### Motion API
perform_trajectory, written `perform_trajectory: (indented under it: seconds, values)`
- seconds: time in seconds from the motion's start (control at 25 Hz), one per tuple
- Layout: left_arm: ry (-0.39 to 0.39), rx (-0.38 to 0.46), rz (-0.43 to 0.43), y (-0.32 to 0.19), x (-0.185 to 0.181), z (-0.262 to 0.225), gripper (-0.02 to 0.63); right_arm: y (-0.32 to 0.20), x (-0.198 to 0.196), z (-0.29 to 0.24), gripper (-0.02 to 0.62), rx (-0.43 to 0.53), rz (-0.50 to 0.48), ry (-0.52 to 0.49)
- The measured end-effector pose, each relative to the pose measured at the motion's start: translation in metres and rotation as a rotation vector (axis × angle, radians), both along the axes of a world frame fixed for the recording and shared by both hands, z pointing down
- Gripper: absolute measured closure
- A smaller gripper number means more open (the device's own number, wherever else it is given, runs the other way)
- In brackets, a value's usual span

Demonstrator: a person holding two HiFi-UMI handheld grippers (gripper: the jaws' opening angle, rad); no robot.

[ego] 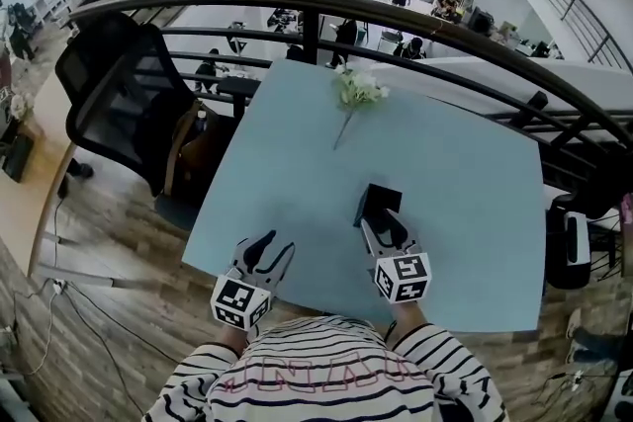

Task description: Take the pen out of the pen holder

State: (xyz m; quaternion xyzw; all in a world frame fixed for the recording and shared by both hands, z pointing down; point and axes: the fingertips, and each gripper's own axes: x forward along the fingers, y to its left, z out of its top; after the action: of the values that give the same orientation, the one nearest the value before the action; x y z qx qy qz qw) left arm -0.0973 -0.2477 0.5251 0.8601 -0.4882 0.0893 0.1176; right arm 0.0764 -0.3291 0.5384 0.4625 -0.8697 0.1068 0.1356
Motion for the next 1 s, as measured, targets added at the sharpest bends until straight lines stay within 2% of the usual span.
perform_trajectory:
  seconds: [0.24, 0.6, 1.0]
  values:
    - [-0.004, -0.024, -0.016, -0.012, 0.002, 0.009, 0.454, -0.02, -0.008, 0.02, 0.403, -0.028, -0.038, 0.073]
    - [0.002, -0.055, -0.032, -0.019, 0.003, 0.019, 0.454, -0.034, -0.009, 0.042, 0.456, -0.075, -0.034, 0.132]
    - [0.018, -0.084, -0.033, -0.022, 0.003, 0.028, 0.454, -0.038, -0.008, 0.048, 0.529, -0.065, -0.053, 0.239]
